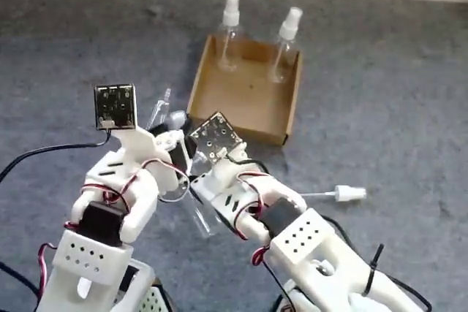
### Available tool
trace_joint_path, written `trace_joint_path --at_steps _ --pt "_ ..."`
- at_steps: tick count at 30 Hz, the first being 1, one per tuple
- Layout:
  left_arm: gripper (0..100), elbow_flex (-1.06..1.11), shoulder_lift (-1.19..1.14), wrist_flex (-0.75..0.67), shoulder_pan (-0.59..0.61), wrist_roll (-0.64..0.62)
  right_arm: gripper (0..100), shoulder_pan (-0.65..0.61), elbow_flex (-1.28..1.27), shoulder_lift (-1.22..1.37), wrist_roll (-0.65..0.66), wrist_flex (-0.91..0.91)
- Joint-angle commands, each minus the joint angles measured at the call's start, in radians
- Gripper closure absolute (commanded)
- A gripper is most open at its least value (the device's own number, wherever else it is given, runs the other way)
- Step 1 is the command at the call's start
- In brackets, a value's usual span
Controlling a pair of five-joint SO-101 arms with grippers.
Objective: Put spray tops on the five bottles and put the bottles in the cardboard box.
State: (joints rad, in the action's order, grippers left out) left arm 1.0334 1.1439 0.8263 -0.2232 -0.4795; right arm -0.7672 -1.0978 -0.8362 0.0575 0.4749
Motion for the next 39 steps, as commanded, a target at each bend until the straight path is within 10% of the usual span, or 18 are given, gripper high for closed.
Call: trace_joint_path --at_steps 1,22,29,39 --pt "100 0.002 -0.004 0.018 -0.044 0.009 99.5 0.036 0.021 -0.031 -0.008 -0.061" --pt "99 0.033 -0.004 0.006 -0.065 0.132 99.5 0.168 0.019 -0.031 -0.075 -0.185" --pt "80 -0.058 -0.002 0.008 -0.064 0.285 99.5 0.209 0.067 -0.025 -0.071 -0.183" --pt "78 -0.220 -0.002 0.193 0.007 0.301 99.5 0.303 0.280 -0.021 -0.071 -0.105"
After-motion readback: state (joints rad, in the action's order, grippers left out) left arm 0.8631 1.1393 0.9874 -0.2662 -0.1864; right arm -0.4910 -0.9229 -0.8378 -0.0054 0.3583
